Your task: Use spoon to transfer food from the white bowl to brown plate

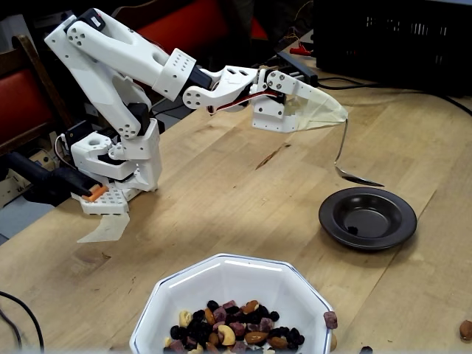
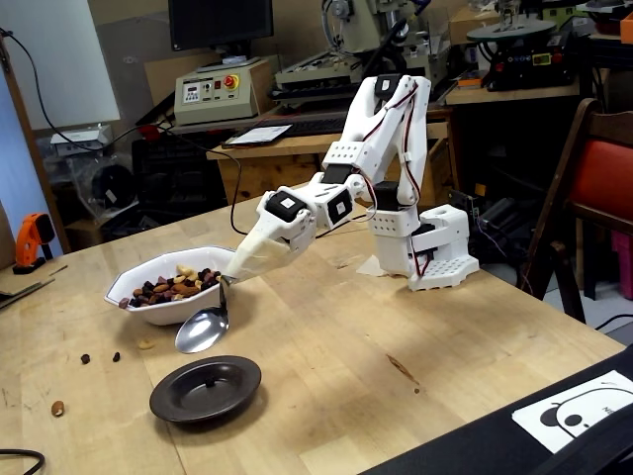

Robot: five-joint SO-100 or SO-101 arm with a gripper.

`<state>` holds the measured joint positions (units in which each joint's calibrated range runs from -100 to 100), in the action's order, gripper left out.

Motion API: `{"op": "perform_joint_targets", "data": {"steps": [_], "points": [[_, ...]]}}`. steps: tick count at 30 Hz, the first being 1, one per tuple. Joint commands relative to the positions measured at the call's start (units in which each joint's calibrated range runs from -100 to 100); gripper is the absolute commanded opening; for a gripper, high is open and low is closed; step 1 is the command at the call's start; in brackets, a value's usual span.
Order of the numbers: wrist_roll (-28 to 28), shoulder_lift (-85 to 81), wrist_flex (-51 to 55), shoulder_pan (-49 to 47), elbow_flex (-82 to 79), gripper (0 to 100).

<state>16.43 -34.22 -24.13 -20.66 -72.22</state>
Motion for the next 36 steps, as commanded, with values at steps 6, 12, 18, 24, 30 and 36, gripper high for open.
{"op": "perform_joint_targets", "data": {"steps": [6, 12, 18, 24, 30, 36], "points": [[-0.24, -1.08, -0.7, 0.58, 4.7, 2], [-0.29, -1.08, -0.7, 0.66, 4.7, 2], [-4.0, -1.08, -0.7, 0.73, 4.7, 2], [-6.01, -1.08, -0.7, 1.92, 4.7, 2], [-7.08, -1.08, -0.62, 5.03, 4.7, 2], [-9.13, -1.17, -0.62, 5.62, 4.7, 2]]}}
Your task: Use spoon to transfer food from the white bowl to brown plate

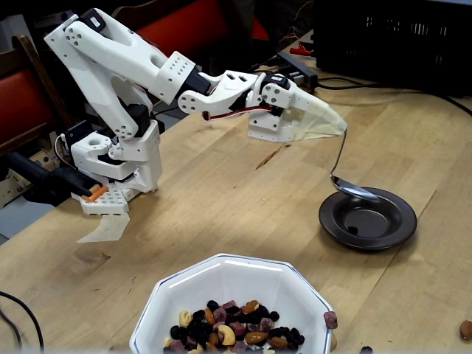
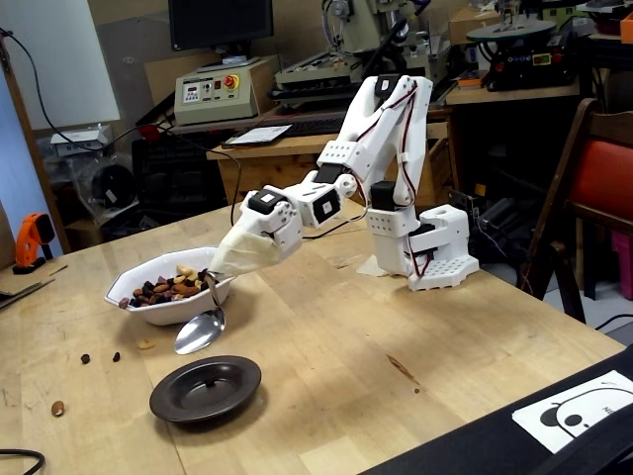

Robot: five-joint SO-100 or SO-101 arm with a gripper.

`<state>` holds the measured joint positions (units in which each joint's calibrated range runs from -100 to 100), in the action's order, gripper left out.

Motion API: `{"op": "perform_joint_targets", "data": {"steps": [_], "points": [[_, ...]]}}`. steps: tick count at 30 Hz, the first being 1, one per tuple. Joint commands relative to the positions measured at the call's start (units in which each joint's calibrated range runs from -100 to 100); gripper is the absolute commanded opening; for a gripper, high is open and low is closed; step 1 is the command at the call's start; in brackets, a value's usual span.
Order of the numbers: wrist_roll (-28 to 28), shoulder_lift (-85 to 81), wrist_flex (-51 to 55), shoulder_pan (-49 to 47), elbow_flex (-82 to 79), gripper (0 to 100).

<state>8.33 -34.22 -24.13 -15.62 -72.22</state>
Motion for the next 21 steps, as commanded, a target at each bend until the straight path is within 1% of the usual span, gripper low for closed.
{"op": "perform_joint_targets", "data": {"steps": [1, 9, 21], "points": [[-1.32, -1.17, -0.62, 0.58, 4.7, 2], [-2.49, -1.17, -0.62, 0.95, 4.7, 2], [-5.18, -1.25, -0.54, 5.92, 4.7, 2]]}}
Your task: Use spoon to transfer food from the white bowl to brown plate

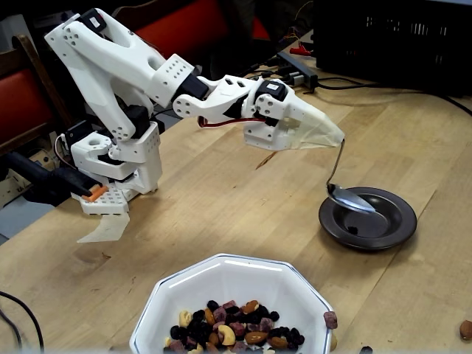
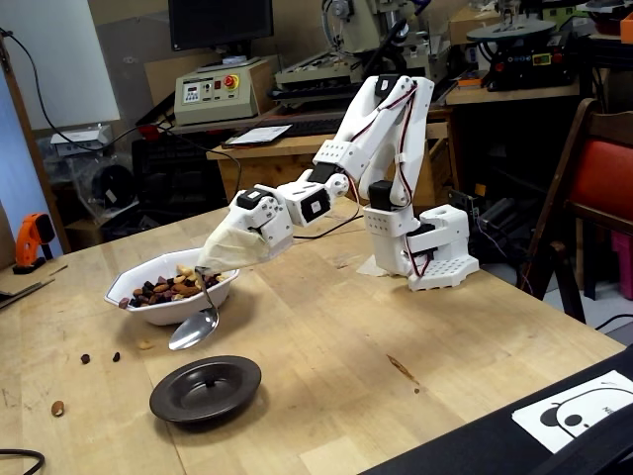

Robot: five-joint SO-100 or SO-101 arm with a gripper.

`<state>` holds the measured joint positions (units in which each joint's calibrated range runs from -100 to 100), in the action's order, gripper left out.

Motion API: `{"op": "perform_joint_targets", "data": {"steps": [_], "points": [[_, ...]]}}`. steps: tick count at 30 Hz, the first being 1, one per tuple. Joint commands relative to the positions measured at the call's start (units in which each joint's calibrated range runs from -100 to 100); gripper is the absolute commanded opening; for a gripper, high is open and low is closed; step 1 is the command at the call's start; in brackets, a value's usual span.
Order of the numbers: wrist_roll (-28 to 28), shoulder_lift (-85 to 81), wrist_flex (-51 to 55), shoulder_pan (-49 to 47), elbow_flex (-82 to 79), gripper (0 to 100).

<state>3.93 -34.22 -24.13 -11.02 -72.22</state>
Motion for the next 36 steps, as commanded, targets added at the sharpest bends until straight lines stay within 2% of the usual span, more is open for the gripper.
{"op": "perform_joint_targets", "data": {"steps": [1, 6, 18, 27, 36], "points": [[-1.07, -1.25, -0.54, 1.54, 4.7, 2], [-2.44, -5.62, 0.73, 2.36, 4.52, 2], [-2.88, -13.49, 14.8, 4.06, 4.7, 2], [-2.88, -16.4, 17.41, 8.43, 4.79, 2], [-2.88, -19.4, 20.33, 8.87, 4.79, 2]]}}
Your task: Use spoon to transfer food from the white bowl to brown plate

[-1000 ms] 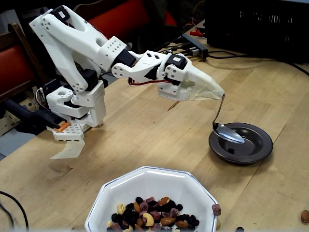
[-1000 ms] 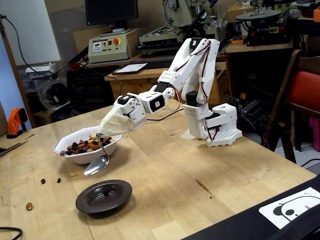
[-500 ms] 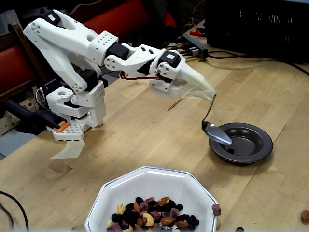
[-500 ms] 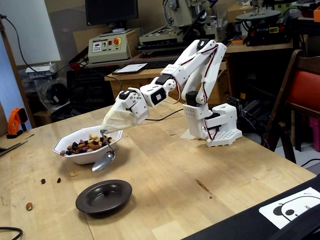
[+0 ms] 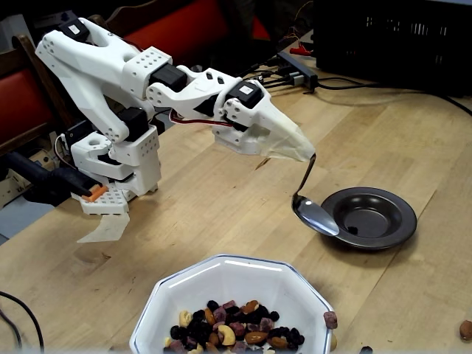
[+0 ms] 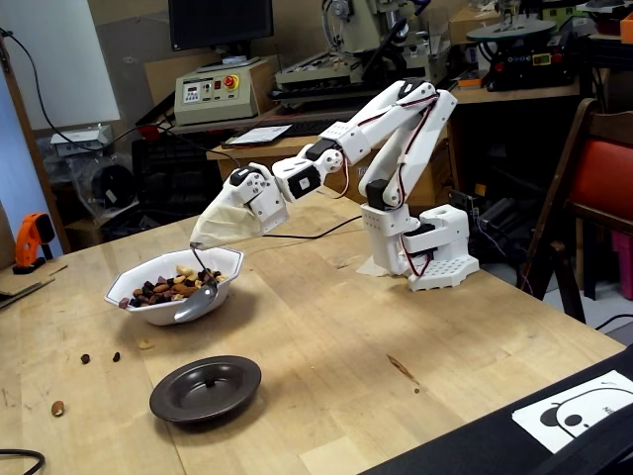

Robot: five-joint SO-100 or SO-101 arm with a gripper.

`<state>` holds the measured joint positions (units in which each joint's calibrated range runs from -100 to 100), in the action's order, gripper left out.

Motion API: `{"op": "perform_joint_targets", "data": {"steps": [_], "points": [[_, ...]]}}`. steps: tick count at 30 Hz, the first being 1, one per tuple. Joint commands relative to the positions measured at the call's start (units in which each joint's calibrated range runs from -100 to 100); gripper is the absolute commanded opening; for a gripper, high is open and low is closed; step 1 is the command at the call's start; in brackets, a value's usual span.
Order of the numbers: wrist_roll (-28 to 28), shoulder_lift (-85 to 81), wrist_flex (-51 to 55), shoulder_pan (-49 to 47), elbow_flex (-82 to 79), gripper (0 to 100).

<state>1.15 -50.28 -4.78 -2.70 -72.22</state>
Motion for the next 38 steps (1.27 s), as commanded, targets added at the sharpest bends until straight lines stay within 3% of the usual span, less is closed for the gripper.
{"op": "perform_joint_targets", "data": {"steps": [1, 21, 38], "points": [[-0.1, -3.85, 1.62, 0.55, 4.79, 2], [0.1, -9.5, 9.92, 5.15, 4.61, 2], [0.05, -9.5, 9.99, 5.89, 4.35, 2]]}}
